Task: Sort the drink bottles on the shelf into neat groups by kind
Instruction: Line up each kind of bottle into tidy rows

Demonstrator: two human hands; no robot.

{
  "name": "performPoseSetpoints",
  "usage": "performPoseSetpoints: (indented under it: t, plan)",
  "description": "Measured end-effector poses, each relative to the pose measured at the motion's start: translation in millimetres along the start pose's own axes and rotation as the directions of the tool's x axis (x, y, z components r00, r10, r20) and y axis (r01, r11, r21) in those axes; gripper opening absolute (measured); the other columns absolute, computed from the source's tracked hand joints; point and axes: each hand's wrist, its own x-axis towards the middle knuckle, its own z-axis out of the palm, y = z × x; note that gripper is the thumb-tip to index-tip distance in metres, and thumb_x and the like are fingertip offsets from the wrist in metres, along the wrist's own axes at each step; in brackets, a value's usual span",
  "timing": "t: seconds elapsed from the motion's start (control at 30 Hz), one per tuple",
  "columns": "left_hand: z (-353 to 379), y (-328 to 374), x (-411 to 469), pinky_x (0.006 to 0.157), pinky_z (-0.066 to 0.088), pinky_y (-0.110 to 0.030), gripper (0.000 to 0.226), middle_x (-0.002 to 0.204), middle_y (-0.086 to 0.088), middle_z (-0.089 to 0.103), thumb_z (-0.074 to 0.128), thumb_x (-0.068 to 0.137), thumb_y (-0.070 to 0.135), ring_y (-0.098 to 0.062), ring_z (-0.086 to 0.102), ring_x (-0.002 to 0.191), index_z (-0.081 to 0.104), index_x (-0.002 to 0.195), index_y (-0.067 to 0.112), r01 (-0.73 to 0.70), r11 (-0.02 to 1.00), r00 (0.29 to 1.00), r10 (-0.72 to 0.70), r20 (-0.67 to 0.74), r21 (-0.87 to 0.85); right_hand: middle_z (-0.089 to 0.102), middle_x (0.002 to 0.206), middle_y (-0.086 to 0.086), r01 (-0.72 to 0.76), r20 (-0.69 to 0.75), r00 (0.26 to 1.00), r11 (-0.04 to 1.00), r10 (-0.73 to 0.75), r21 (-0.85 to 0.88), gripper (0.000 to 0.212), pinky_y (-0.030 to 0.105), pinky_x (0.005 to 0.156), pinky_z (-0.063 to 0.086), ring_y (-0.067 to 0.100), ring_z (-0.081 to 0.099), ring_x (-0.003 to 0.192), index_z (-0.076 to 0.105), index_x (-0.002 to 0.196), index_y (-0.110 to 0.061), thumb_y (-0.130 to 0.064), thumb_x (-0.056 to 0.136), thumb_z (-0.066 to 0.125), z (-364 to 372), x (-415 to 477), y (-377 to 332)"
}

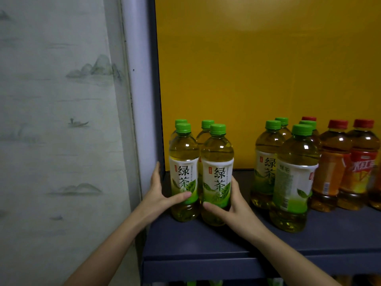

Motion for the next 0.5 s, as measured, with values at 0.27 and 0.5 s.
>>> performPoseSetpoints:
  t: [0.27,0.5]
  plan:
    - [14,-7,7,0.089,0.044,-0.009,0.109,0.138,0.010,0.043,0.078,0.054,0.047,0.001,0.047,0.121,0.016,0.142,0.027,-0.022,0.996,0.975,0.041,0.220,-0.088,0.049,0.129,-0.019,-0.064,0.040,0.997,0.991,0.060,0.115,0.080,0.015,0.096,0.044,-0.006,0.048,0.118,0.022,0.139,-0.031,-0.020,0.077,0.072,0,8,3]
    - [17,-7,20,0.112,0.032,-0.035,0.120,0.145,0.008,0.033,0.078,0.050,0.063,-0.006,0.037,0.131,0.010,0.144,0.033,-0.022,0.999,0.976,0.030,0.216,-0.042,0.047,0.133,-0.011,-0.091,0.062,0.994,0.991,0.085,0.098,0.080,0.022,0.100,0.043,0.002,0.046,0.123,0.022,0.140,-0.027,-0.018,0.078,0.072,-9,22,10]
